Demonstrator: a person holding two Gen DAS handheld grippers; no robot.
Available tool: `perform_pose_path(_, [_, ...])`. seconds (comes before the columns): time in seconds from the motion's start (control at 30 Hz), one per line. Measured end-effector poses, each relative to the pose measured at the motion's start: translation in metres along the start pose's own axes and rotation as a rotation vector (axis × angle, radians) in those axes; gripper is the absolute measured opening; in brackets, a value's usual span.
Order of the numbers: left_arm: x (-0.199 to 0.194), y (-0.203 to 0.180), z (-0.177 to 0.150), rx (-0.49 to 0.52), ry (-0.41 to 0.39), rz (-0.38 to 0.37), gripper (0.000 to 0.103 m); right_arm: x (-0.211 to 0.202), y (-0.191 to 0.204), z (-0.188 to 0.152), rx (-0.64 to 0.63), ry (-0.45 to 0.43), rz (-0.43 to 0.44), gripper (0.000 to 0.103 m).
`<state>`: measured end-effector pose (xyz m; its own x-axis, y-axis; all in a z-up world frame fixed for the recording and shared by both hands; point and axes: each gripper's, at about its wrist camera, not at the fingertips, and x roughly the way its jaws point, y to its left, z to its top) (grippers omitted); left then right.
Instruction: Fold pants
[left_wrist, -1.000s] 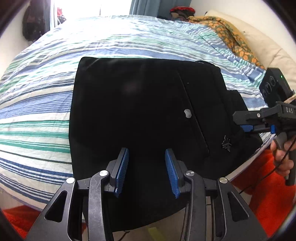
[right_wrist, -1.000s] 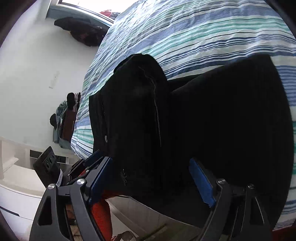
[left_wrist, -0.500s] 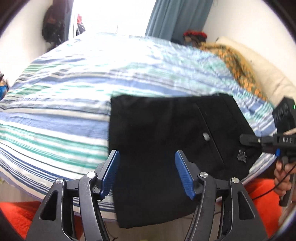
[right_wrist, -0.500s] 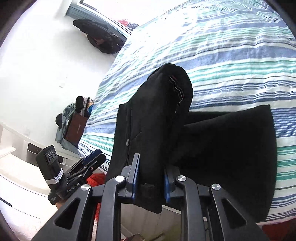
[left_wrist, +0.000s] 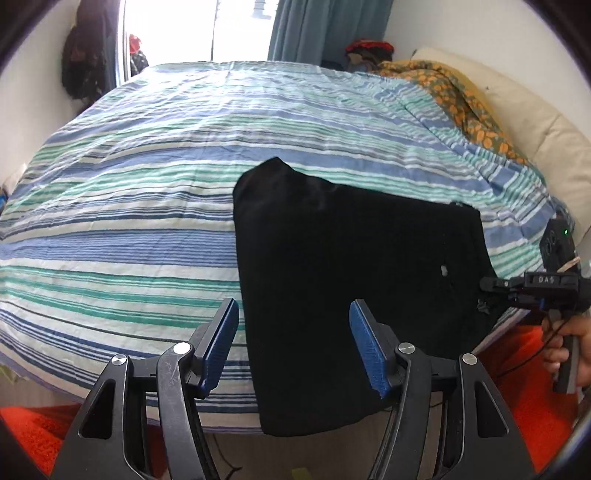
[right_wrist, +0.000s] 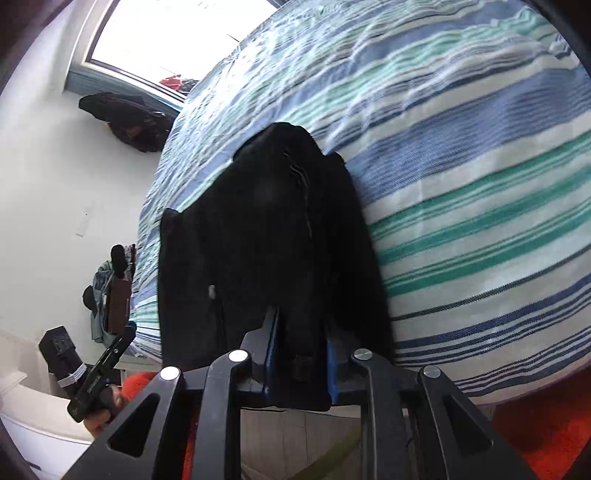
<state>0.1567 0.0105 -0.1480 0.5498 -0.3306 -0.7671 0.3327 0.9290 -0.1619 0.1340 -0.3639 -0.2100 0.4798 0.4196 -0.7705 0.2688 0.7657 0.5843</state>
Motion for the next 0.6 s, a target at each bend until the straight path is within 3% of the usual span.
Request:
perform_pose_path(0.1, [0.007,-0.016,-0.007,0.069,0.03,0.037,0.064,-0.01,-0.002,0.006,0.023,-0.005,0.018,0.038])
perform_pose_path(0.2, [0.014,-0.023,-0.009,0.096,0.058,0.054,0.064,-0.037,0.028,0.017,-0.155,-0.084,-0.129,0.038])
perform_pose_path(0.33, [0.025,-0.032,-0.011,0.129,0.098,0.091,0.065,-0.055,0.084,0.025,-0.351,-0.179,-0.133,0.039])
perform_pose_path(0.47, [0.029,-0.038,-0.012,0.147,0.114,0.128,0.065,-0.028,0.118,0.015,-0.47,-0.196,-0.143,0.039])
perform_pose_path(0.6, [0.03,-0.04,-0.014,0.154,0.12,0.146,0.065,0.024,0.091,0.011,-0.425,-0.109,-0.244,0.038])
